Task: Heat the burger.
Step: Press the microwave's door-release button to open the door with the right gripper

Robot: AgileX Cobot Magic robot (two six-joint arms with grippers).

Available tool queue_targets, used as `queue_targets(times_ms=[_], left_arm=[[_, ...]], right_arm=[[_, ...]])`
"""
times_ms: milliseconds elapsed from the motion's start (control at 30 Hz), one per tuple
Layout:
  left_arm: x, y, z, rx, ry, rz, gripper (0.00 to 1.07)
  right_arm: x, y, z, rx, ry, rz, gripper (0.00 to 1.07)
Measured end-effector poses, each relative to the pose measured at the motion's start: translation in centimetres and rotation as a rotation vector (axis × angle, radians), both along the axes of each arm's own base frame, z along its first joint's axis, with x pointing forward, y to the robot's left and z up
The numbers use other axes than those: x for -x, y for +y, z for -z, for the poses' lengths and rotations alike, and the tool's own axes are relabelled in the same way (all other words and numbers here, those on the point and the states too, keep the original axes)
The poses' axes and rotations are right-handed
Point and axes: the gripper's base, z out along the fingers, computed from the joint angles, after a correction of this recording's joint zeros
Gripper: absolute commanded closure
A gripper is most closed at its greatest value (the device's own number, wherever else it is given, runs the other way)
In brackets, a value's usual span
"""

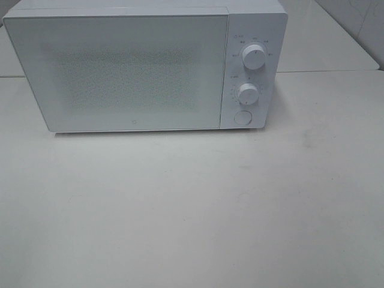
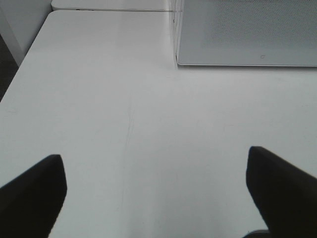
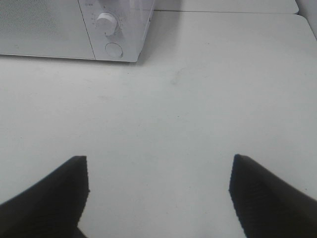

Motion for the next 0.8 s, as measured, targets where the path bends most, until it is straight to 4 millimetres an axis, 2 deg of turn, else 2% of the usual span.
queue_targets(times_ms=[233,300,433,500,533,667,733,767,800], left_arm=[[0.0,0.0,0.0,0.0,0.0,0.0,0.13],[0.0,0.0,0.0,0.0,0.0,0.0,0.13],[0.0,0.0,0.0,0.0,0.0,0.0,0.13],[0.0,0.0,0.0,0.0,0.0,0.0,0.13],[0.0,0.0,0.0,0.0,0.0,0.0,0.13],[0.0,0.0,0.0,0.0,0.0,0.0,0.13],[0.0,0.0,0.0,0.0,0.0,0.0,0.13],[0.0,0.0,0.0,0.0,0.0,0.0,0.13],[0.0,0.0,0.0,0.0,0.0,0.0,0.13]], right_arm=[[-0.4,0.0,-1.1,-0.011,-0.058,0.003,0.31],[-1.9,0.2,-1.8,-0.017,-0.072,0.004,0.31],[-3.3,0.4,-2.3,-0.019,-0.072,0.005,0.31],[-4.9,0.6,-2.7,-0.02,-0.077,0.006,0.31],[-4.9,0.6,-2.7,-0.02,-0.077,0.006,0.31],[-7.3,0.9,-3.0,-0.022,-0.084,0.008,0.31],[-7.8,0.9,-3.1,-0.022,-0.085,0.009,0.31],[-8.7,1.0,-3.1,-0.022,-0.086,0.01,0.31],[-8.7,1.0,-3.1,-0.022,-0.086,0.01,0.31]])
